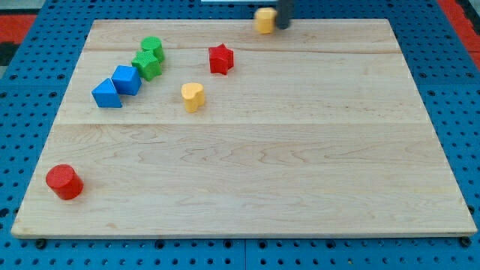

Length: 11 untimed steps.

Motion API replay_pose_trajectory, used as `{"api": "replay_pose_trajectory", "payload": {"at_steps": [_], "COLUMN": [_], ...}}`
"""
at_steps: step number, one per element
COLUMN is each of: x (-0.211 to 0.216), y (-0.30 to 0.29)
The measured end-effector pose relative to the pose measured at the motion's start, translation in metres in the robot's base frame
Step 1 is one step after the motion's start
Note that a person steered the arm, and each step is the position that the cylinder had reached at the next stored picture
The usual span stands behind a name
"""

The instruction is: Move the red star above the yellow heart

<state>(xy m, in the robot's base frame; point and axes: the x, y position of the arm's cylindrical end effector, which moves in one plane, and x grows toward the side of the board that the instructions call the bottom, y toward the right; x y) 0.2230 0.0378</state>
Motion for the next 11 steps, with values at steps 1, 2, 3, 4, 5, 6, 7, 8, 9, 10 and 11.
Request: {"api": "replay_pose_trajectory", "payload": {"at_steps": [1,2,3,4,5,6,7,8,9,10,11], "x": [0.086,0.101,0.091,0.102,0.100,0.081,0.051,0.044,0.055,0.034,0.094], "y": [0.009,-0.080,-0.121,-0.100,-0.141,-0.115,-0.111,-0.111,-0.100,-0.047,-0.017]}}
